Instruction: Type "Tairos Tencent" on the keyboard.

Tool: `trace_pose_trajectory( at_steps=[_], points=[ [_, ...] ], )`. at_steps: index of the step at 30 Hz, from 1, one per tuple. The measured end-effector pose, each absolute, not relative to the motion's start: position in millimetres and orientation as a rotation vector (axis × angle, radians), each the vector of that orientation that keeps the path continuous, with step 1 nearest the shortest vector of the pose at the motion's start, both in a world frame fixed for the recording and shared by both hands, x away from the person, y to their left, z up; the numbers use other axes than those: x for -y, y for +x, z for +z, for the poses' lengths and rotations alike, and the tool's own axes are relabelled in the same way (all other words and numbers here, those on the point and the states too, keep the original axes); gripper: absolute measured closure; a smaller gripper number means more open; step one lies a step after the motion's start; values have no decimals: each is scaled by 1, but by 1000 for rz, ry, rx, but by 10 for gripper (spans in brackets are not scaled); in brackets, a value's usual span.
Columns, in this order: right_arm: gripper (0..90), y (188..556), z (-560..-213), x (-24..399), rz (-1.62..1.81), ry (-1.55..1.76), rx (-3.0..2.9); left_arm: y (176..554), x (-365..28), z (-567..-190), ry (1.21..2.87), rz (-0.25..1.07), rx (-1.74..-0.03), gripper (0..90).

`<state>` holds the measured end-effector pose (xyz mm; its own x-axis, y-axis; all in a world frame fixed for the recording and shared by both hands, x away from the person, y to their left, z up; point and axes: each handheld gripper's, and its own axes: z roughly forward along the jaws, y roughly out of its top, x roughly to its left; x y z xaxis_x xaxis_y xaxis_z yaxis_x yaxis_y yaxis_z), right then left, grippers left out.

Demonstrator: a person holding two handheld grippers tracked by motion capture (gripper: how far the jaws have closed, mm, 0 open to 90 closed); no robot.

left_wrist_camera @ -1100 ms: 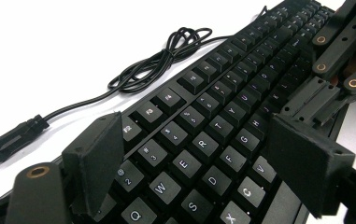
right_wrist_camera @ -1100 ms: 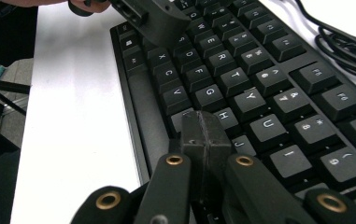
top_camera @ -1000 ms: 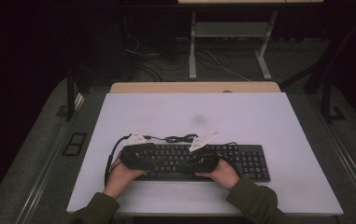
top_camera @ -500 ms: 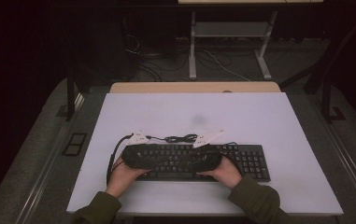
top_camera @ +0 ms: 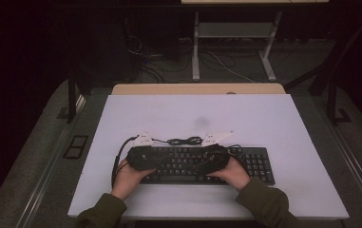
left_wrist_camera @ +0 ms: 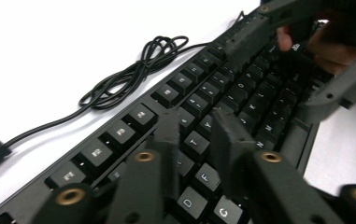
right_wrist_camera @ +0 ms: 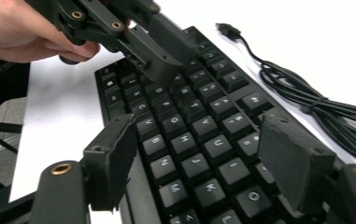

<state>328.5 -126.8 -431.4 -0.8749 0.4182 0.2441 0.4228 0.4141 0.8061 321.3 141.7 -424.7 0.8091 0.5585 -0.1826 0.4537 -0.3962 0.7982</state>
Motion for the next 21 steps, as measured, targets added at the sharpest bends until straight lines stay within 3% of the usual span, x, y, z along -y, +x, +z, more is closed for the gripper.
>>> trace_pose_trajectory(
  at_steps=[7, 21],
  points=[
    [211, 335, -435, 134, -1508, -831, 2639, 323, -136, -425, 2070, 127, -739, 888],
    [195, 338, -436, 140, -1517, -861, 2641, 327, -128, -432, 2108, 120, -745, 891]
  ],
)
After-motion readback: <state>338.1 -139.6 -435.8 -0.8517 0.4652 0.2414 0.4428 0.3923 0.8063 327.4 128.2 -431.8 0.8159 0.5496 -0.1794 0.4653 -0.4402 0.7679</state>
